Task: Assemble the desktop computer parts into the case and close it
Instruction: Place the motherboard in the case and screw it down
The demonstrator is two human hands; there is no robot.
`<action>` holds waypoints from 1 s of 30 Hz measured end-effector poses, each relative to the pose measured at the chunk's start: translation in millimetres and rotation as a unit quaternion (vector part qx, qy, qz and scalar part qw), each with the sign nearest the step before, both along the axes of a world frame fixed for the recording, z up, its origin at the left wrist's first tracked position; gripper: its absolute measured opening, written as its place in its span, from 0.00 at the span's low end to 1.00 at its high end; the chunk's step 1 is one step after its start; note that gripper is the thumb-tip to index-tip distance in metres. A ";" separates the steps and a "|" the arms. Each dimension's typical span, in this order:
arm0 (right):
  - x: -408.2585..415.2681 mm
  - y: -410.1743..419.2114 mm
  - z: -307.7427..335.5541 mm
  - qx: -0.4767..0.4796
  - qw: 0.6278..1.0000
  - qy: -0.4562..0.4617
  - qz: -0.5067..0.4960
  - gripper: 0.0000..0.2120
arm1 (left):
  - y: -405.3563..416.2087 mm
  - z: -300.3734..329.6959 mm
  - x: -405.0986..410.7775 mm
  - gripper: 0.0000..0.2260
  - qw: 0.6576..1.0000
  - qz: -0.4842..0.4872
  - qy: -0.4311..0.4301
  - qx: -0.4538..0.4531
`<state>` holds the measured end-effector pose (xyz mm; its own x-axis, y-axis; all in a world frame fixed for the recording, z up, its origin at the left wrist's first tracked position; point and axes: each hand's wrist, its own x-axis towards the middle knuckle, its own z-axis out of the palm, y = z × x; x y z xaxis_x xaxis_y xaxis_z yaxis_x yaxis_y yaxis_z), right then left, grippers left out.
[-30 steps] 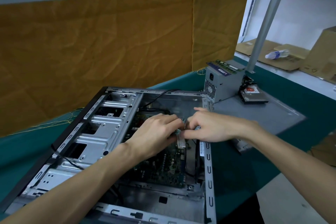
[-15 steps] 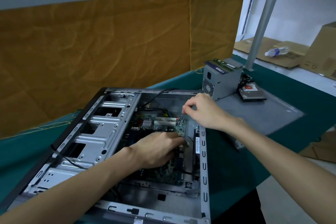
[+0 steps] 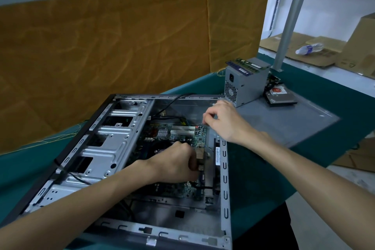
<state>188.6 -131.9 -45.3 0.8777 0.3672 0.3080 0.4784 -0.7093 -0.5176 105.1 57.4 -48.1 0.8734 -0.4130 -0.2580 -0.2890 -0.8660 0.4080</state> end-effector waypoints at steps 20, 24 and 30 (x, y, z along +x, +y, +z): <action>-0.3 -1.0 -1.9 0.016 1.000 0.007 0.003 0.18 | 1.9 -7.1 1.4 0.07 0.996 -0.079 -0.037 0.023; -0.5 -1.1 -2.1 0.017 1.000 0.007 0.003 0.17 | 2.9 -6.8 -1.3 0.11 0.996 -0.082 -0.019 -0.018; -1.5 -1.0 -0.9 0.017 1.000 0.010 0.006 0.17 | 4.8 -9.0 -2.9 0.13 0.997 -0.075 -0.021 -0.031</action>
